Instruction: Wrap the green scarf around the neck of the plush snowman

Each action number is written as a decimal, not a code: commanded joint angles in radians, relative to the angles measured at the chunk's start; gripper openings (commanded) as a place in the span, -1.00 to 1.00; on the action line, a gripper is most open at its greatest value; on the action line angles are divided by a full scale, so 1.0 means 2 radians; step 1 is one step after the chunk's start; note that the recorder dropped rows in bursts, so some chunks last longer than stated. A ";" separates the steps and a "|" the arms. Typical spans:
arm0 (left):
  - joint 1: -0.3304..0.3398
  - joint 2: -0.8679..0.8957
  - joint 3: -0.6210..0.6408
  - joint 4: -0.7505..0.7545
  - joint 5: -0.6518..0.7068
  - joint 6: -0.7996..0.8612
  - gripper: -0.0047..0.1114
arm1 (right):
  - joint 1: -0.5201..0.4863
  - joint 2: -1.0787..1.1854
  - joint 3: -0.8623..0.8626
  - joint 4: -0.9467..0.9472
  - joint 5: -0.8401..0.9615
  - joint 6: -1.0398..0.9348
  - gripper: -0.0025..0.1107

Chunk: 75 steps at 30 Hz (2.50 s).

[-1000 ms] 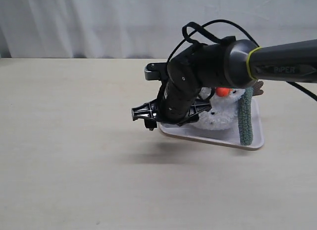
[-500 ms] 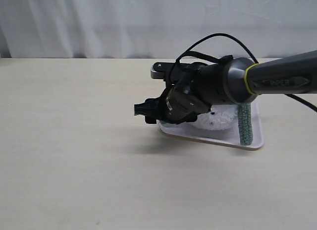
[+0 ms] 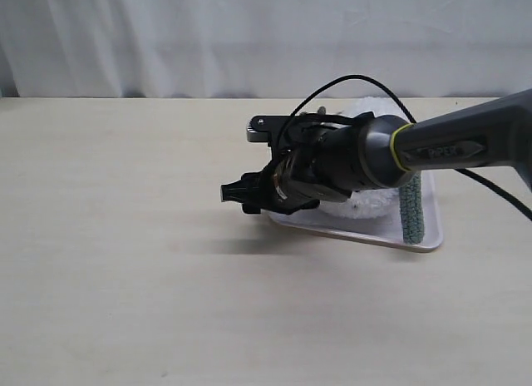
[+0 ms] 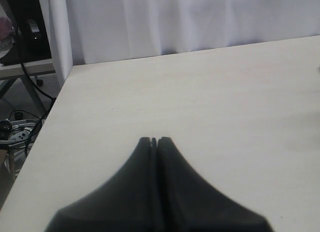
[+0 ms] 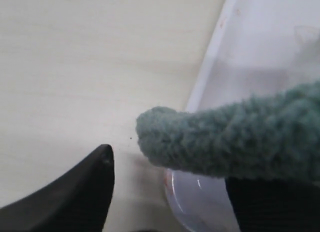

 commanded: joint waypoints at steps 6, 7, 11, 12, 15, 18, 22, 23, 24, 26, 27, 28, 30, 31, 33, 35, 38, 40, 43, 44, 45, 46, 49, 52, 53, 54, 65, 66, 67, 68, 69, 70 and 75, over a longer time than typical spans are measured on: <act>-0.005 -0.001 0.001 0.000 -0.006 -0.001 -0.92 | -0.001 0.001 0.001 -0.054 0.011 0.039 -0.13; -0.005 -0.001 0.001 0.000 -0.006 -0.001 -0.92 | -0.001 0.001 0.001 -0.054 0.011 0.039 -0.21; -0.005 -0.001 0.001 0.000 -0.006 -0.001 -0.92 | -0.001 0.001 0.001 -0.054 0.011 0.028 -0.59; -0.005 -0.001 0.001 0.000 -0.006 -0.001 -0.92 | 0.000 0.001 0.001 -0.054 0.011 0.023 -0.69; -0.005 -0.001 0.001 0.000 -0.006 -0.001 -0.92 | 0.000 0.001 0.001 -0.053 0.011 0.016 -0.89; -0.005 -0.001 0.001 0.000 -0.006 -0.001 -0.92 | 0.000 -0.003 0.001 -0.034 0.018 -0.011 -0.89; -0.005 -0.001 0.001 0.000 -0.006 -0.001 -0.92 | 0.000 -0.017 0.001 0.003 0.043 -0.073 -0.89; -0.005 -0.001 0.001 0.000 -0.006 -0.001 -0.92 | 0.000 -0.023 0.001 0.012 0.053 -0.088 -0.89; -0.005 -0.001 0.001 0.000 -0.006 -0.001 -0.92 | 0.000 -0.028 0.001 0.020 0.065 -0.104 -0.89; -0.005 -0.001 0.001 0.000 -0.006 -0.001 -0.92 | 0.000 -0.043 0.001 0.047 0.095 -0.153 -0.89; -0.005 -0.001 0.001 0.000 -0.006 -0.001 -0.92 | 0.000 -0.047 0.001 0.057 0.106 -0.169 -0.89; -0.005 -0.001 0.001 0.000 -0.006 -0.001 -0.92 | 0.000 -0.052 0.001 0.067 0.114 -0.181 -0.89; -0.005 -0.001 0.001 0.000 -0.006 -0.001 -0.92 | 0.000 -0.059 0.001 0.092 0.132 -0.217 -0.89; -0.005 -0.001 0.001 0.000 -0.006 -0.001 -0.92 | 0.000 -0.062 0.001 0.106 0.140 -0.232 -0.89; -0.005 -0.001 0.001 0.000 -0.006 -0.001 -0.92 | 0.000 -0.071 0.001 0.143 0.165 -0.287 -0.89; -0.005 -0.001 0.001 0.000 -0.006 -0.001 -0.92 | 0.000 -0.081 0.001 0.155 0.199 -0.319 -0.89; -0.005 -0.001 0.001 0.000 -0.006 -0.001 -0.92 | 0.000 -0.093 0.001 0.155 0.262 -0.352 -0.89; -0.005 -0.001 0.001 0.000 -0.006 -0.001 -0.92 | 0.000 -0.098 0.001 0.155 0.281 -0.360 -0.89; -0.005 -0.001 0.001 0.000 -0.006 -0.001 -0.92 | 0.000 -0.100 0.001 0.155 0.298 -0.372 -0.89; -0.005 -0.001 0.001 0.000 -0.006 -0.001 -0.92 | 0.000 -0.100 0.001 0.152 0.309 -0.377 -0.89; -0.005 -0.001 0.001 0.000 -0.006 -0.001 -0.92 | 0.000 -0.100 0.001 0.146 0.318 -0.378 -0.89; -0.005 -0.001 0.001 0.000 -0.006 -0.001 -0.92 | 0.000 -0.100 0.001 0.140 0.328 -0.378 -0.89; -0.005 -0.001 0.001 0.000 -0.006 -0.001 -0.92 | 0.000 -0.100 0.001 0.130 0.344 -0.378 -0.89; -0.005 -0.001 0.001 0.000 -0.006 -0.001 -0.92 | 0.000 -0.100 0.001 0.121 0.357 -0.379 -0.89; -0.005 -0.001 0.001 0.000 -0.006 -0.001 -0.92 | 0.000 -0.100 0.001 0.118 0.360 -0.380 -0.89; -0.005 -0.001 0.001 0.000 -0.006 -0.001 -0.92 | 0.000 -0.100 0.001 0.117 0.361 -0.380 -0.89; -0.005 -0.001 0.001 0.000 -0.006 -0.001 -0.92 | 0.000 -0.086 0.038 0.099 0.357 -0.384 -0.89; -0.005 -0.001 0.001 0.000 -0.006 -0.001 -0.92 | 0.000 -0.086 0.040 0.098 0.357 -0.384 -0.89; -0.005 -0.001 0.001 0.000 -0.006 -0.001 -0.92 | 0.000 -0.086 0.040 0.098 0.357 -0.384 -0.89; -0.005 -0.001 0.001 0.000 -0.006 -0.001 -0.92 | 0.000 -0.086 0.040 0.097 0.357 -0.384 -0.89; -0.005 -0.001 0.001 0.000 -0.006 -0.001 -0.92 | 0.000 -0.086 0.040 0.094 0.357 -0.384 -0.89; -0.005 -0.001 0.001 0.000 -0.006 -0.001 -0.92 | 0.000 -0.086 0.040 0.092 0.357 -0.384 -0.89; -0.005 -0.001 0.001 0.000 -0.006 -0.001 -0.92 | 0.000 -0.086 0.040 0.089 0.357 -0.384 -0.89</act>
